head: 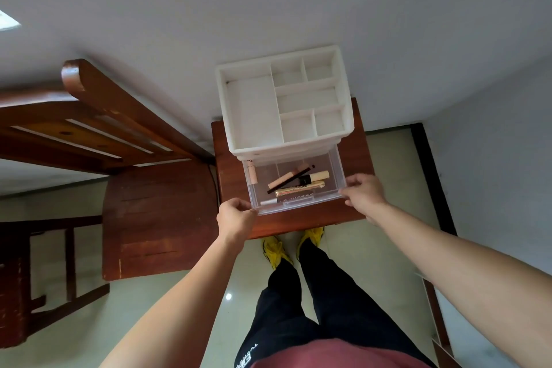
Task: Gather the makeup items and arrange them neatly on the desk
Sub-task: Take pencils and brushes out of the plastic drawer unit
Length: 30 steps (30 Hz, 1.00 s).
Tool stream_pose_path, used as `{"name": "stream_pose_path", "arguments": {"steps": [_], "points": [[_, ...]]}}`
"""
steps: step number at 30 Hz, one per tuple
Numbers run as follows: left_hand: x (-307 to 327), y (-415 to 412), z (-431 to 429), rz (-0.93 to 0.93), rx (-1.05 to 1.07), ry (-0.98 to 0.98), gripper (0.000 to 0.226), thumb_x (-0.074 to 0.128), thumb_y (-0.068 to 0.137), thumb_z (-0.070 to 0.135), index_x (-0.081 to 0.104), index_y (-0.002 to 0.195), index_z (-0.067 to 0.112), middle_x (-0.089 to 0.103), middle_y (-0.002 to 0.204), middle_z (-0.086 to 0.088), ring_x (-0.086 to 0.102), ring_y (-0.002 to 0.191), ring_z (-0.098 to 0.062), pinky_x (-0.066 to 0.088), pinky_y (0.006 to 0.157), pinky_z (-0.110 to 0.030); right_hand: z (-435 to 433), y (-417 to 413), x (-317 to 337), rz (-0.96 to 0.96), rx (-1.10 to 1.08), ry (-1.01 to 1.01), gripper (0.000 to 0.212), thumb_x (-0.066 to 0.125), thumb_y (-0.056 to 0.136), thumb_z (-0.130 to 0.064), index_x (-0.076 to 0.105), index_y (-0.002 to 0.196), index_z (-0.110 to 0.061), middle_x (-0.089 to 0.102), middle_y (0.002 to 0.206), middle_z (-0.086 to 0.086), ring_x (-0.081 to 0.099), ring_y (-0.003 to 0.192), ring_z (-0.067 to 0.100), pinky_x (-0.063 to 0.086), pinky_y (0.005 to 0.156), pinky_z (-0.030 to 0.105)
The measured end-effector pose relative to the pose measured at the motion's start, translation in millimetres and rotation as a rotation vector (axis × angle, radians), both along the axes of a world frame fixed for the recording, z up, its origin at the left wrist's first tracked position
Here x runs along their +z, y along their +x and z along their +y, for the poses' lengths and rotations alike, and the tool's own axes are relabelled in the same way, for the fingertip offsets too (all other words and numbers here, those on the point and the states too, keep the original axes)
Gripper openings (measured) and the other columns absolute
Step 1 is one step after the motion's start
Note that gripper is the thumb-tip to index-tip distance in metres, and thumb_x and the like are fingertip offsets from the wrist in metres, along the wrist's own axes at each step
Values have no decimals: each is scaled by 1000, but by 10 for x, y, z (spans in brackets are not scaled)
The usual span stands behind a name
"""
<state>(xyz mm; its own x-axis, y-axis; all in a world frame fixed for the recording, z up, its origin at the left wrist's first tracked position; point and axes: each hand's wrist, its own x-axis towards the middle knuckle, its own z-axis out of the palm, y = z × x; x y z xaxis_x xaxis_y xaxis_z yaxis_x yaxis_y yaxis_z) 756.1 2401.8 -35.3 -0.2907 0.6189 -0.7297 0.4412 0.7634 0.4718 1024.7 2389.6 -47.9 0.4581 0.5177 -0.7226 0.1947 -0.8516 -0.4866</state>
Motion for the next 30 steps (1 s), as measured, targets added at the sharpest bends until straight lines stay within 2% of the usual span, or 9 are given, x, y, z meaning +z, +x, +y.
{"name": "stream_pose_path", "arguments": {"steps": [3,5,8,12,14,17,20,24,30], "points": [[18,-15,27,-25,20,-7,12,69,77,4,62,72,12,64,74,-4,58,66,-19,45,56,-23,17,-23,141,-276,311,46,33,69,87,-22,62,119,-18,63,121,1,61,106,22,50,81,31],[27,-17,29,-46,30,-11,12,69,77,3,63,72,12,65,73,-4,58,66,-18,46,58,-24,22,-69,271,-486,489,185,33,64,90,-25,61,122,-19,59,122,-1,58,110,20,49,77,30],[9,-28,12,-85,57,-10,9,69,77,4,64,75,11,67,71,-6,62,66,-20,50,63,-29,95,-203,366,-471,754,362,26,60,92,-24,62,117,-19,61,116,-4,57,108,17,52,76,30],[-12,-64,-12,-148,108,0,7,68,80,5,67,79,12,70,78,-10,69,69,-23,57,73,-36,342,-432,276,-436,1177,310,37,58,91,-18,55,129,-19,57,127,2,52,118,23,52,89,40],[-9,-78,-29,-174,135,5,9,67,82,3,67,81,12,70,83,-11,69,70,-23,56,74,-35,479,-512,207,-522,1362,307,44,58,88,-10,53,131,-19,53,131,7,48,121,27,48,95,44],[-8,-90,-57,-214,192,8,11,64,84,0,65,82,11,68,84,-11,67,69,-21,54,70,-30,632,-571,117,-641,1574,280,47,58,86,-4,52,130,-19,50,131,10,47,121,31,45,95,46],[13,-79,-67,-265,254,3,13,63,86,-3,63,83,10,66,85,-10,66,71,-21,55,68,-24,701,-596,72,-710,1683,263,39,54,90,-6,53,127,-16,52,128,12,48,119,33,43,93,45],[57,-58,-67,-301,302,2,11,62,87,-6,62,87,6,64,86,-11,65,76,-22,55,63,-17,713,-617,41,-736,1708,264,36,50,92,-6,53,127,-12,52,127,14,50,118,35,46,90,45],[96,-36,-62,-304,318,2,9,62,86,-6,63,91,1,64,85,-12,64,72,-20,53,57,-14,737,-648,-30,-735,1656,215,30,49,94,-10,48,124,-9,58,113,14,61,96,33,54,71,41]]}}
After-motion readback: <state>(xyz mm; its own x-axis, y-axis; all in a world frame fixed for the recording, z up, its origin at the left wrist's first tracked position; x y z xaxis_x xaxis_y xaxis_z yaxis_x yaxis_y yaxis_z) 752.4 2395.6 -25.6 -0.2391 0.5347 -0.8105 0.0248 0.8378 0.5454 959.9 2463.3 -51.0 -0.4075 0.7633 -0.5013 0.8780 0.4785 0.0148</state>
